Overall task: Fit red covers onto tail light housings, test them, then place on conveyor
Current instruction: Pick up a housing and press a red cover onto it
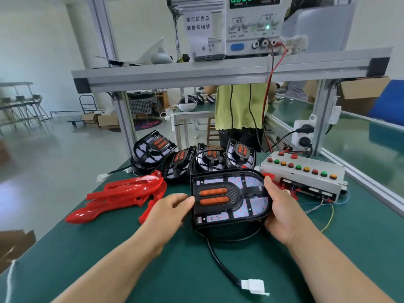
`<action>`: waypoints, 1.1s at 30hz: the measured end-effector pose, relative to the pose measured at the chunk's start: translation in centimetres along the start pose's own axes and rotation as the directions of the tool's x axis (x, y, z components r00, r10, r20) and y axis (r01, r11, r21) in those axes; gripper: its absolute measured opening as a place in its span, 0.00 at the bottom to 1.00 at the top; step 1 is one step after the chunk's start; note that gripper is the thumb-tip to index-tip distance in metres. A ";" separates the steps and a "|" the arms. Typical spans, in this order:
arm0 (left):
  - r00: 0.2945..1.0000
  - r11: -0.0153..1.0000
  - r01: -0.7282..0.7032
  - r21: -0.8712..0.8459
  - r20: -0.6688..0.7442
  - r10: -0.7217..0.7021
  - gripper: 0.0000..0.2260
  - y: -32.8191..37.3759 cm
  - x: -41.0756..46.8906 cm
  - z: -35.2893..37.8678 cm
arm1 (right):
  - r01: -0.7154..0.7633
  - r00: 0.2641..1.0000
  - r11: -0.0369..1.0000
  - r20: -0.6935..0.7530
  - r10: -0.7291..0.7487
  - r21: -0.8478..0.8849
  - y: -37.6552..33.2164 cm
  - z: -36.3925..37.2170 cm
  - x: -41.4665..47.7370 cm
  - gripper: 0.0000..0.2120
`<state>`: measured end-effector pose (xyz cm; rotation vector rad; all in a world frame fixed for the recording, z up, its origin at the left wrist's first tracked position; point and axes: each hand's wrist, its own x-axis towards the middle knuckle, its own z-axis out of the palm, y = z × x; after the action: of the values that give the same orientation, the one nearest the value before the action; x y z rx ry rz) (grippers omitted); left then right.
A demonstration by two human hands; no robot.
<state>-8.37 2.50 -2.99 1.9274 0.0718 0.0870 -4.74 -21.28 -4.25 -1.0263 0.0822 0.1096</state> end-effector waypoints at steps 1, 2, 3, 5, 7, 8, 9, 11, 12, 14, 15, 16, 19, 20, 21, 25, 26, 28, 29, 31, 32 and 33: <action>0.995 0.990 -0.030 0.134 -0.086 0.041 0.05 -0.2 0.4 -0.9 | -0.004 1.000 1.000 -0.005 0.004 -0.002 0.0 0.0 0.0 0.21; 0.986 0.970 -0.041 0.240 -0.150 0.079 0.03 -0.3 0.8 -1.9 | -0.009 1.000 1.000 -0.011 0.009 -0.003 0.0 -0.1 0.0 0.21; 0.976 0.948 -0.043 0.316 -0.191 0.108 0.04 -0.4 1.2 -2.8 | -0.012 1.000 1.000 -0.016 0.012 -0.002 -0.1 -0.1 0.0 0.21; 0.962 0.911 -0.036 0.410 -0.234 0.144 0.08 -0.9 2.0 -4.3 | -0.014 1.000 1.000 -0.024 0.015 0.010 -0.3 -0.2 0.0 0.21; 0.957 0.880 -0.007 0.475 -0.253 0.145 0.08 -1.8 2.8 -5.4 | -0.016 0.999 1.000 -0.045 0.017 0.022 -0.5 -0.5 0.1 0.20; 0.958 0.872 0.007 0.490 -0.252 0.134 0.07 -2.1 3.0 -5.7 | -0.019 0.998 1.000 -0.059 0.020 0.016 -0.7 -0.6 0.1 0.19; 0.961 0.873 0.006 0.488 -0.244 0.130 0.05 -2.4 3.1 -5.8 | -0.024 0.997 1.000 -0.070 0.025 0.006 -0.8 -0.7 0.0 0.19; 0.966 0.876 -0.040 0.481 -0.206 0.157 0.02 -2.9 3.2 -5.4 | -0.027 0.996 1.000 -0.084 0.027 -0.005 -1.0 -1.0 0.0 0.19; 0.968 0.862 -0.069 0.501 -0.175 0.179 0.02 -3.1 3.2 -5.0 | -0.022 0.996 1.000 -0.089 0.021 -0.007 -1.1 -1.1 0.0 0.19; 0.976 0.801 -0.125 0.585 -0.073 0.206 0.11 -3.1 3.4 -4.2 | -0.010 0.996 1.000 -0.093 0.009 -0.004 -1.2 -1.2 -0.1 0.18; 0.981 0.773 -0.139 0.619 -0.023 0.195 0.15 -2.8 3.6 -3.9 | -0.007 0.995 1.000 -0.096 0.007 0.000 -1.3 -1.2 -0.1 0.17; 0.985 0.754 -0.144 0.641 0.018 0.173 0.18 -2.3 3.9 -3.5 | -0.004 0.995 1.000 -0.099 0.005 0.004 -1.4 -1.2 -0.2 0.17; 0.987 0.695 -0.159 0.701 0.122 0.102 0.19 -0.7 5.0 -2.7 | -0.005 0.994 1.000 -0.107 0.005 0.002 -1.4 -1.1 -0.2 0.16; 0.986 0.696 -0.164 0.699 0.146 0.085 0.16 -0.5 5.2 -2.4 | -0.007 0.994 1.000 -0.106 0.007 0.000 -1.4 -1.2 -0.2 0.17; 0.985 0.714 -0.162 0.681 0.156 0.074 0.11 -0.5 5.4 -2.2 | -0.008 0.994 1.000 -0.105 0.009 0.003 -1.4 -1.2 -0.2 0.18; 0.986 0.863 -0.164 0.478 0.072 0.148 0.05 -1.4 5.3 -2.4 | -0.002 0.996 1.000 -0.093 0.004 0.019 -1.4 -1.4 -0.1 0.21; 0.984 0.889 -0.170 0.425 0.031 0.173 0.06 -1.4 5.2 -2.6 | -0.002 0.996 1.000 -0.090 0.004 0.019 -1.4 -1.3 0.0 0.21; 0.975 0.920 -0.192 0.343 -0.038 0.218 0.06 -1.3 5.0 -2.8 | -0.005 0.996 1.000 -0.093 0.006 0.011 -1.3 -1.3 0.1 0.21; 0.968 0.927 -0.207 0.313 -0.070 0.240 0.06 -1.2 4.9 -2.8 | -0.007 0.995 1.000 -0.101 0.007 0.008 -1.3 -1.2 0.1 0.21; 0.953 0.935 -0.228 0.271 -0.135 0.271 0.07 -0.9 4.7 -2.5 | -0.009 0.992 1.000 -0.127 0.009 0.007 -1.2 -1.2 0.1 0.18; 0.942 0.935 -0.242 0.259 -0.167 0.290 0.08 -0.8 4.7 -2.3 | -0.008 0.991 1.000 -0.137 0.009 0.003 -1.2 -1.3 0.1 0.17; 0.930 0.932 -0.260 0.252 -0.195 0.312 0.09 -0.6 4.6 -2.2 | -0.009 0.989 1.000 -0.145 0.008 -0.001 -1.1 -1.2 0.0 0.16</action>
<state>-4.06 5.21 -2.66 2.1336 -0.0490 0.5226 -4.58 -22.88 -3.93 -1.0352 0.2191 0.0427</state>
